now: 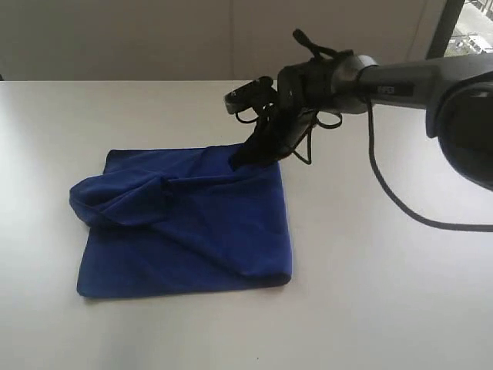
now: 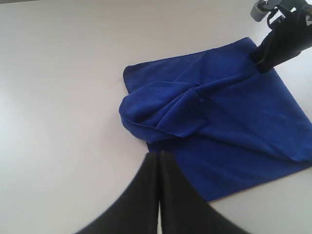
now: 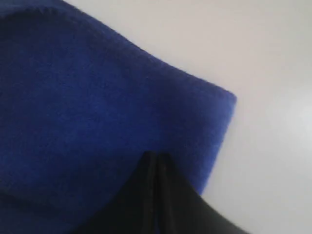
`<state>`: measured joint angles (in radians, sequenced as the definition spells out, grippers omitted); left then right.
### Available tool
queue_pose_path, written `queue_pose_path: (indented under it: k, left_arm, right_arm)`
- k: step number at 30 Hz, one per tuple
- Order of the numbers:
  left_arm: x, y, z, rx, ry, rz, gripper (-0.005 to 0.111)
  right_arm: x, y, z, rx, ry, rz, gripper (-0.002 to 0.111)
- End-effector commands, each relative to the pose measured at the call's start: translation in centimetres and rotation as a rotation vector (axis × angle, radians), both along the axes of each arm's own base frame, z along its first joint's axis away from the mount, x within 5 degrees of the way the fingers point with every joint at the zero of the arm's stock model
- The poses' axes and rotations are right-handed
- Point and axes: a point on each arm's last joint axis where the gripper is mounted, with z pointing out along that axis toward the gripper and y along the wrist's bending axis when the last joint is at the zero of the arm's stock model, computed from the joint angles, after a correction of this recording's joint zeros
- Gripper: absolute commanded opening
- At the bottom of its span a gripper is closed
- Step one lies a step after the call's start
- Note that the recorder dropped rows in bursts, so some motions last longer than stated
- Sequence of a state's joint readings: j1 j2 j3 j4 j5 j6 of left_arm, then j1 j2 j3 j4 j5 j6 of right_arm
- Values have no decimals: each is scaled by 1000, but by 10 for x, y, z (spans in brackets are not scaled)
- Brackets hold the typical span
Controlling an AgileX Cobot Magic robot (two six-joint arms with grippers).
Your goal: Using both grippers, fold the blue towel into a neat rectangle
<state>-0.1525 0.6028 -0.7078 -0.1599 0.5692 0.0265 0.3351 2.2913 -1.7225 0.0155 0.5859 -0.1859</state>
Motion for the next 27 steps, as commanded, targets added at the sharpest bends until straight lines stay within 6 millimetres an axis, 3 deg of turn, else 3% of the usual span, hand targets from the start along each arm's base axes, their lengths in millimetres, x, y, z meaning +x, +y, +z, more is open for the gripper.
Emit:
queue_pose_path:
  k: [1,5,12,18,27]
  left_arm:
    - [-2,0,0,-9,-3,-1,0]
    - [-2,0,0,-9,-3,-1,0]
    - [-2,0,0,-9,-3,-1,0]
    - [-2,0,0,-9,-3,-1,0]
    - [-2,0,0,-9,-3,-1,0]
  right_arm:
    - [4,5,-2,67,-46,31,0]
    - [8,6,-2,89,-85,28,0]
    - [9,-12,-39,51,31,-66,0]
    - [8,-45,-39,49,138,-390,0]
    - [-3,-73,-34,-31,283,-515,0]
